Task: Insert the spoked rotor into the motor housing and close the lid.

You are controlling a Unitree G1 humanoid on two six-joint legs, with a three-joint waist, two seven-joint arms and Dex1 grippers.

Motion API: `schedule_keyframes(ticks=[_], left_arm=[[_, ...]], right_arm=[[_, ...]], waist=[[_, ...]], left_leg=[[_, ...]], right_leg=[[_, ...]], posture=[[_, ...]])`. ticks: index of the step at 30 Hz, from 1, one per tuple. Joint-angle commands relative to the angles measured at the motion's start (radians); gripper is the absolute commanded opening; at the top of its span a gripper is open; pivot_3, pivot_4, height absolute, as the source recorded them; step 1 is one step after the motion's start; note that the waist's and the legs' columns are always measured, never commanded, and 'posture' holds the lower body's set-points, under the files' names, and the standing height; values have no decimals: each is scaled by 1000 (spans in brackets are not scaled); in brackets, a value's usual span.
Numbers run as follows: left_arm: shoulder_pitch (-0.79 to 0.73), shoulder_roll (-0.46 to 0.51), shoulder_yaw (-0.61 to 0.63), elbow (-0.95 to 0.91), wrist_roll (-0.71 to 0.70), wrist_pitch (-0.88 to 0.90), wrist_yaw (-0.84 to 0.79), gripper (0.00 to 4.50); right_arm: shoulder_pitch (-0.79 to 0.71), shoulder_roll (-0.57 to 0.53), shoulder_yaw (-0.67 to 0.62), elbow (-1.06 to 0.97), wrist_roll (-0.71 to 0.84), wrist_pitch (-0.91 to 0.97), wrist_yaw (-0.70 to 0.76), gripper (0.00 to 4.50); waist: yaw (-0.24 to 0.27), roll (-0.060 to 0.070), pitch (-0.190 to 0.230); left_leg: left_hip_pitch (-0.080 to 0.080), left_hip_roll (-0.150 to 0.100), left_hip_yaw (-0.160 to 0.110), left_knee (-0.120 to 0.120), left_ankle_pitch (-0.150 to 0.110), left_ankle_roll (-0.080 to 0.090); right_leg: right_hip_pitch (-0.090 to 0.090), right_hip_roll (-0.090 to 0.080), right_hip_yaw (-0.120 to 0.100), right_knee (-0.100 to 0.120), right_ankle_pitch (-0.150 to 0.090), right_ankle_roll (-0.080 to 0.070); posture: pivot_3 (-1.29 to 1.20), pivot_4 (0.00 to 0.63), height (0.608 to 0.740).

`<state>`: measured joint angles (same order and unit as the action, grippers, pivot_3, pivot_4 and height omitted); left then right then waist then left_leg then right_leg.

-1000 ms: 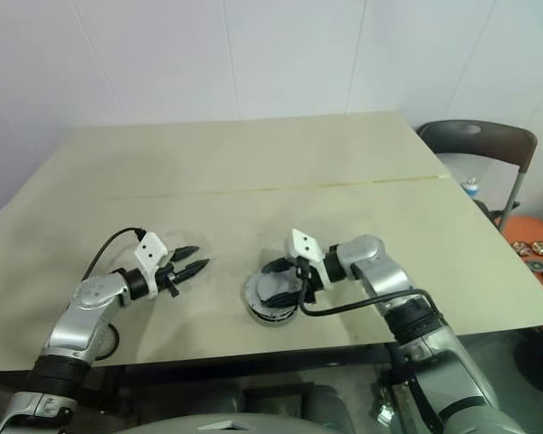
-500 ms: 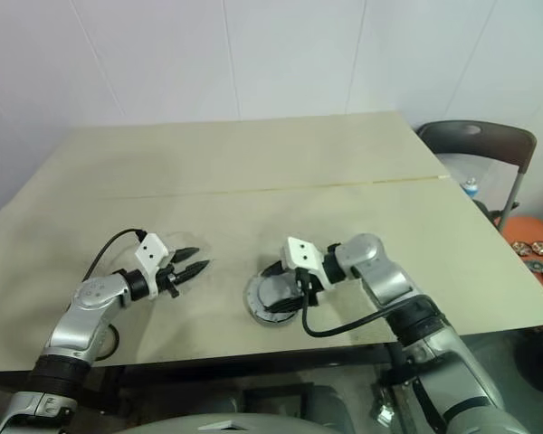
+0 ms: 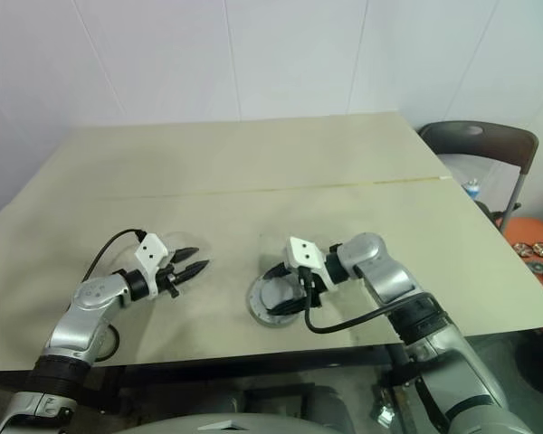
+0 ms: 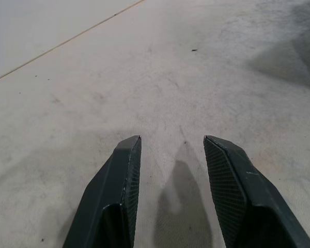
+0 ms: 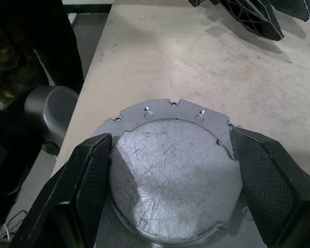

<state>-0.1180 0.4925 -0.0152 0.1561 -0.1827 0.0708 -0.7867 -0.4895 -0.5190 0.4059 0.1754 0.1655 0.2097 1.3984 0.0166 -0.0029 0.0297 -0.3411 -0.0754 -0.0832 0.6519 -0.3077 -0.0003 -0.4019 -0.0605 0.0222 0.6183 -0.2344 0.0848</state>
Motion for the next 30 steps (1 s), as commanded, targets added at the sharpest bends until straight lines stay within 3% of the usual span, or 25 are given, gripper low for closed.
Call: schedule_keyframes(ticks=[1,10,23,30], left_arm=[[-7,15,12,-20,5,-16,2,2054],[-11,13,4,-24,4,-13,3,2054],[-37,-2,-24,-22,5,-10,-12,2054],[-68,-20,-50,-9,11,-13,-20,2054]], right_arm=[[3,-32,35,14,-69,-26,-6,3250],[-14,-2,35,86,-102,-86,-87,3250],[42,-42,70,15,-30,127,16,3250],[71,-52,85,45,-60,107,11,3250]], waist=[[0,0,0],[-3,-1,-1],[11,-3,-3],[25,-5,-10]], left_leg=[[0,0,0,0,0,0],[3,1,0,2,0,0],[3,1,-1,3,0,0],[3,1,-1,-1,0,0]], right_leg=[[0,0,0,0,0,0],[4,1,0,1,0,0],[5,1,-1,-1,0,0],[5,1,-1,-4,0,0]], posture=[[0,0,740],[0,0,740],[0,0,740],[0,0,740]])
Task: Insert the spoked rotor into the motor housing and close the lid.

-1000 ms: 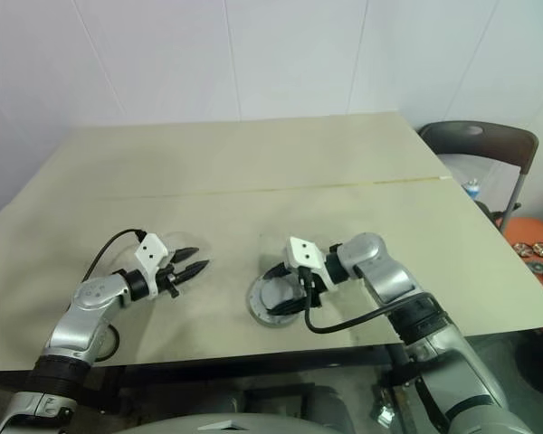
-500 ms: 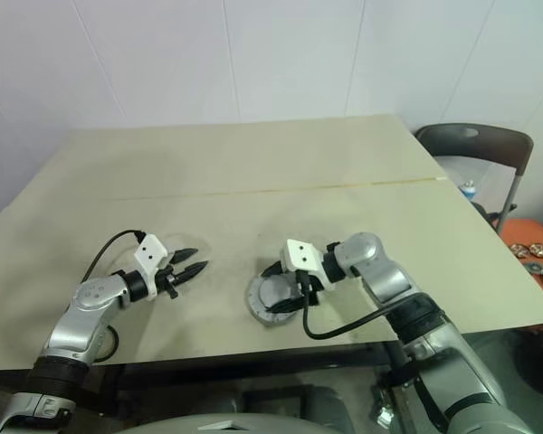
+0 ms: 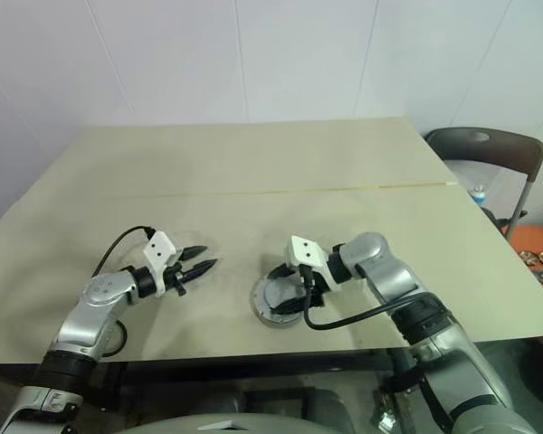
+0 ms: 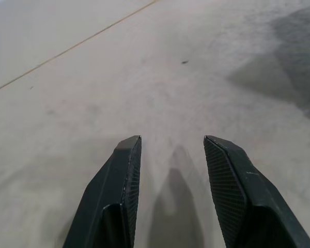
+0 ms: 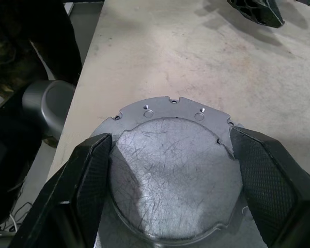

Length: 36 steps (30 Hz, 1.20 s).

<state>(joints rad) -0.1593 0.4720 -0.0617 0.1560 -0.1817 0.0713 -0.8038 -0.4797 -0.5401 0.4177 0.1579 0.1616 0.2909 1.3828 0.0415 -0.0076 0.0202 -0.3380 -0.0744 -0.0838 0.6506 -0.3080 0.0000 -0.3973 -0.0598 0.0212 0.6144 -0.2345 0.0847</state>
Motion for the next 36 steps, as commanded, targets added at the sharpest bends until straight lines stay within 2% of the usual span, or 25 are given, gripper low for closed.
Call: schedule_keyframes(ticks=[1,6,10,12,15,20,25,32,36], left_arm=[[-30,-2,-8,-8,11,-14,-4,2054],[-43,-11,-16,-2,16,-15,-7,2054],[-55,-16,-25,6,20,-18,-17,2054],[-63,-19,-30,12,22,-20,-19,2054],[-69,-24,-37,19,25,-22,-22,2054],[-79,-28,-40,30,26,-26,-24,2054],[-75,-26,-38,33,27,-30,-23,2054],[-70,-27,-38,31,29,-29,-18,2054],[-61,-26,-36,25,28,-27,-15,2054]], right_arm=[[68,-30,75,73,-63,15,20,3250],[81,-18,73,130,-83,-30,-13,3250],[95,-7,78,201,-86,-48,-11,3250],[114,-3,61,165,-33,-14,20,3250],[117,-2,45,138,-10,-10,24,3250],[117,-19,60,146,-42,-44,23,3250],[107,-3,13,94,38,3,52,3250],[79,-3,-11,30,83,55,73,3250],[79,6,-15,2,96,80,64,3250]], waist=[[0,0,-2],[0,-1,-8],[0,-2,-9],[2,-1,-9],[3,-1,-9],[1,-2,-10],[5,-1,-10],[4,-1,-10],[2,-1,-10]], left_leg=[[0,0,0,0,0,0],[1,0,0,0,0,0],[9,0,-1,0,0,0],[17,0,-1,-1,-1,0],[18,0,-1,-1,-2,1],[16,-2,-1,-2,-4,4],[14,-2,-1,-2,-4,4],[-3,-2,-1,-1,-4,4],[-4,-2,0,-3,-6,4]], right_leg=[[0,0,0,0,0,0],[1,0,0,0,0,0],[7,0,-1,-1,-2,-3],[14,-1,-1,-2,-5,0],[16,-2,-2,-2,-9,6],[13,-3,-1,-2,-6,8],[11,-3,-1,-3,-7,5],[-2,-3,0,-2,-5,7],[-4,-3,0,-2,-6,6]], posture=[[0,0,740],[0,0,740],[0,0,740],[0,0,740],[0,0,740],[0,0,740],[0,0,740],[0,0,740],[0,0,740]])
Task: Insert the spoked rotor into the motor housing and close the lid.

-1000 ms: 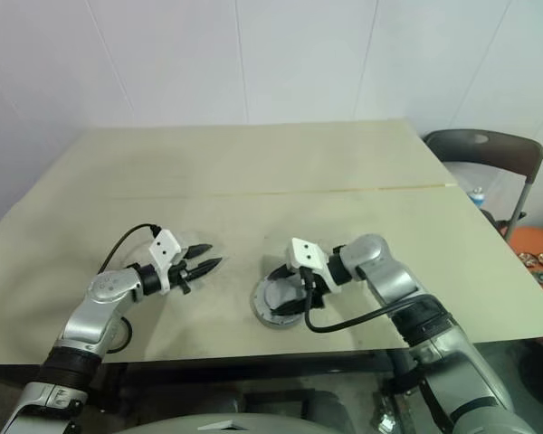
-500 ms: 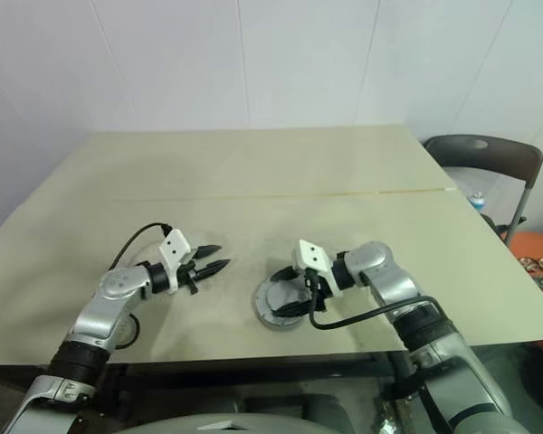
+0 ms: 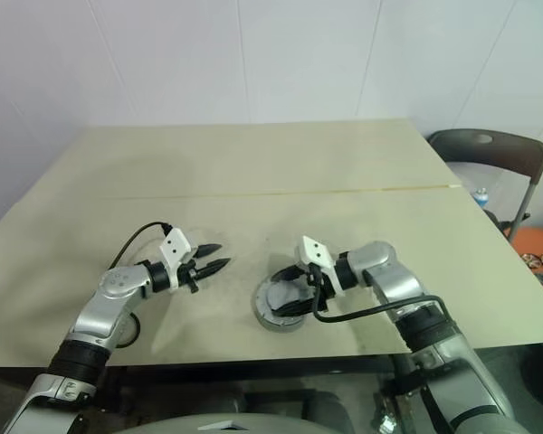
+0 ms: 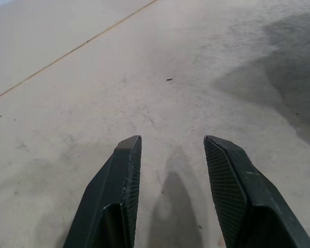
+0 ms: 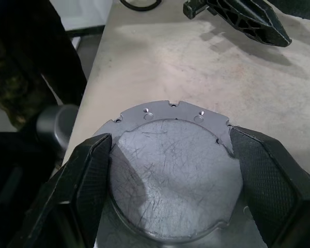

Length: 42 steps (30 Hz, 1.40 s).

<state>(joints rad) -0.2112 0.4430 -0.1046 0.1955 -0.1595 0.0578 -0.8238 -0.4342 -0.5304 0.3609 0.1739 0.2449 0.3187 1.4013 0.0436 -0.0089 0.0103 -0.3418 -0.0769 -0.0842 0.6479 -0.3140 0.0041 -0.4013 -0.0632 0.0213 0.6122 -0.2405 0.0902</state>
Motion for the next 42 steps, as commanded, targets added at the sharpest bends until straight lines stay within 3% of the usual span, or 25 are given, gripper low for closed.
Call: schedule_keyframes(ticks=[1,10,17,21,28,32,34,42], left_arm=[[-8,3,7,-16,5,-13,5,2054],[0,4,6,-24,6,-11,8,2054],[-5,3,4,-18,8,-12,7,2054],[-5,3,4,-16,9,-12,7,2054],[-7,2,6,-15,12,-12,7,2054],[-7,0,7,-14,15,-13,7,2054],[-8,-1,7,-14,16,-12,8,2054],[-9,-3,9,-11,20,-12,10,2054]], right_arm=[[35,1,36,-25,25,60,45,3250],[56,7,30,-75,39,78,36,3250],[31,60,1,-29,5,46,-53,3250],[10,81,16,62,-95,-89,-138,3250],[-68,166,-34,213,-173,-299,-312,3250],[-102,191,-44,277,-191,-370,-386,3250],[-116,196,-43,305,-204,-394,-413,3250],[-142,212,-53,352,-205,-388,-453,3250]], waist=[[0,0,0],[-2,0,0],[-8,1,0],[-10,1,1],[-48,3,14],[-58,6,20],[-55,6,21],[-57,6,21]], left_leg=[[0,0,0,0,0,0],[-8,0,0,1,-1,0],[-9,1,1,1,0,-1],[-5,3,1,1,1,-3],[22,6,-1,0,0,-7],[23,6,-3,1,0,-8],[24,6,-3,3,6,-10],[23,6,-4,4,9,-12]], right_leg=[[0,0,0,0,0,0],[-7,0,0,0,0,-1],[-9,1,1,1,0,-1],[-7,3,1,3,1,-3],[16,5,-5,4,0,-8],[12,4,-8,4,1,-8],[11,5,-7,5,13,-9],[8,11,-2,5,14,-10]], posture=[[0,0,740],[0,0,740],[0,0,740],[0,0,740],[0,0,740],[0,0,740],[0,0,740],[0,0,740]])
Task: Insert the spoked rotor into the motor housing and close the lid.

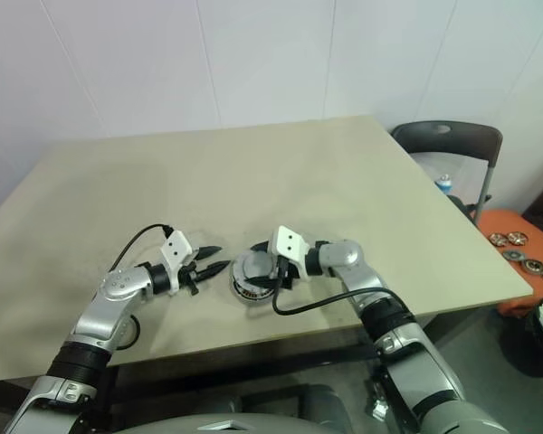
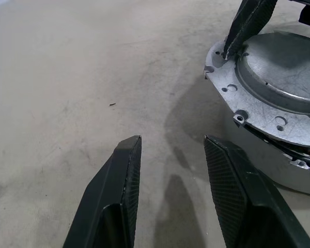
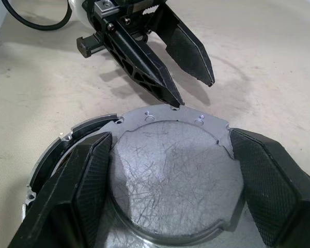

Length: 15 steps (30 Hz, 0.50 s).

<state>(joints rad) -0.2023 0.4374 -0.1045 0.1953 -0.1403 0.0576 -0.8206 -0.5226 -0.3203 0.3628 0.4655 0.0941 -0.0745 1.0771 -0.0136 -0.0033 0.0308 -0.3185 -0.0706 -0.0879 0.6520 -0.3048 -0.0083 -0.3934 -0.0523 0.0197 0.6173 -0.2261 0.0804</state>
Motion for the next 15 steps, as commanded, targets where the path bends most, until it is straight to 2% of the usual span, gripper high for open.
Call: schedule_keyframes(ticks=[1,11,12,15], left_arm=[[-19,2,9,-10,1,-12,7,2054],[-21,-2,9,-5,4,-16,7,2054],[-21,-2,8,-5,5,-16,8,2054],[-17,1,14,-9,2,-16,11,2054]], right_arm=[[-67,7,-61,82,-64,-9,-158,3250],[-161,36,-98,238,-96,-107,-321,3250],[-165,39,-99,245,-86,-97,-309,3250],[-133,53,-122,152,49,79,-136,3250]], waist=[[-1,0,0],[5,2,3],[4,2,3],[7,2,2]], left_leg=[[0,0,0,0,0,0],[-4,0,-1,0,1,-1],[-4,0,0,-1,1,-1],[-10,-1,0,-3,0,-1]], right_leg=[[0,1,1,0,0,0],[-4,3,3,-1,4,-4],[-5,3,4,-2,5,-3],[-10,3,4,-4,6,-2]], posture=[[0,0,740],[0,0,740],[0,0,740],[0,0,740]])
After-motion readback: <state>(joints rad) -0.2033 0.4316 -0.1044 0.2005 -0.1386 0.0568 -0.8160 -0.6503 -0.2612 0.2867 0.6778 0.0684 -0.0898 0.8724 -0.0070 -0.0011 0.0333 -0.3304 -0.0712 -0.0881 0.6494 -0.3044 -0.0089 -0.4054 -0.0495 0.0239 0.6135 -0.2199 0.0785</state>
